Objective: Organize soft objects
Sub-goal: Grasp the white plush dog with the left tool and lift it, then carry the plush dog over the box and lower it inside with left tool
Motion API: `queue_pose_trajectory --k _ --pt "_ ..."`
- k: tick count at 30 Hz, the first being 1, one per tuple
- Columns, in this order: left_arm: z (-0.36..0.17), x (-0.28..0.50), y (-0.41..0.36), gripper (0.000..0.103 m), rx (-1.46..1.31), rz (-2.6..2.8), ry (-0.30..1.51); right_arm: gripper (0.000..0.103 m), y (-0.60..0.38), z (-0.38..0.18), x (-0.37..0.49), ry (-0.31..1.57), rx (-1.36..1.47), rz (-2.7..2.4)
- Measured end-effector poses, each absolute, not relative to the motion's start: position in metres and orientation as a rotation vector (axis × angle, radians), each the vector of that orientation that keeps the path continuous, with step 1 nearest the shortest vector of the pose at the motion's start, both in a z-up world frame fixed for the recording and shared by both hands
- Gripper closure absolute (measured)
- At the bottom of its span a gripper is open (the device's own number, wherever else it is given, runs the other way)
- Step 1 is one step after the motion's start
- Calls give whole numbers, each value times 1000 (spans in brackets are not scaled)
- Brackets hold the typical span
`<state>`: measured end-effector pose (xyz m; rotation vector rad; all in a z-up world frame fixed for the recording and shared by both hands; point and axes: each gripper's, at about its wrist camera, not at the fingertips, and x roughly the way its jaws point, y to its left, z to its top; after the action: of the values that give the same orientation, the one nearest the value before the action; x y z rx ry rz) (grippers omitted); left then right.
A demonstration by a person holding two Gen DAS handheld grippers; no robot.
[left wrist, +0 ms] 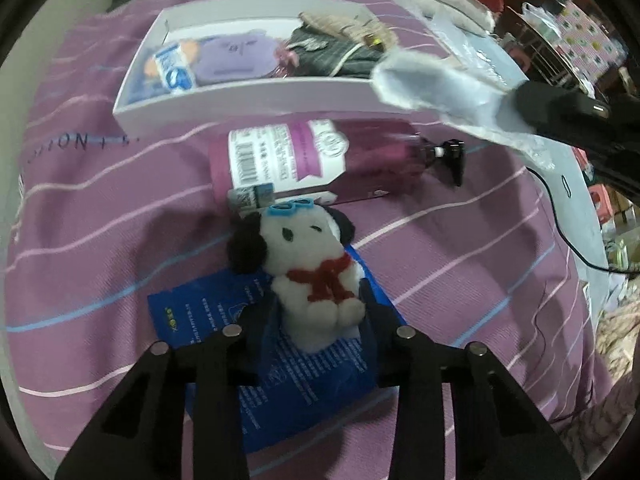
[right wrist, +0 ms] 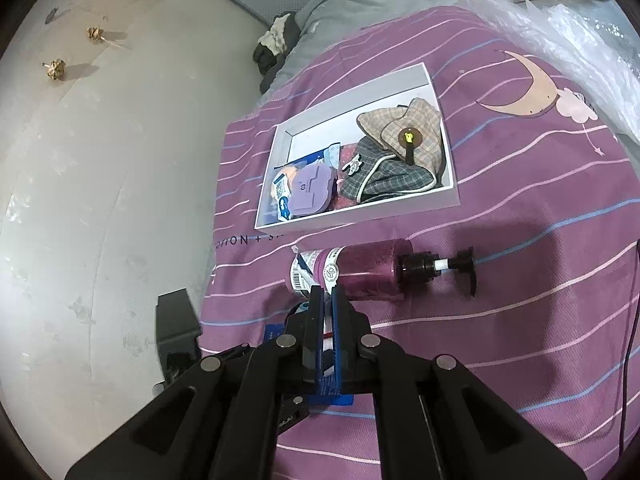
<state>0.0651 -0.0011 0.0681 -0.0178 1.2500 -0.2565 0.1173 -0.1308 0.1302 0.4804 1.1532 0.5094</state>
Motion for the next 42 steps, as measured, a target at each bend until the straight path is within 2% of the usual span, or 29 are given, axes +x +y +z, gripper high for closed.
queue_pose_trajectory --k 13,24,42 --pt "117 61 24 64 -10 -199 1076 101 -134 123 119 1135 542 540" --pt "123 71 34 64 -24 -176 1031 100 -122 113 113 946 598 609" --pt "135 141 72 64 -6 -216 944 100 -119 119 168 981 583 596"
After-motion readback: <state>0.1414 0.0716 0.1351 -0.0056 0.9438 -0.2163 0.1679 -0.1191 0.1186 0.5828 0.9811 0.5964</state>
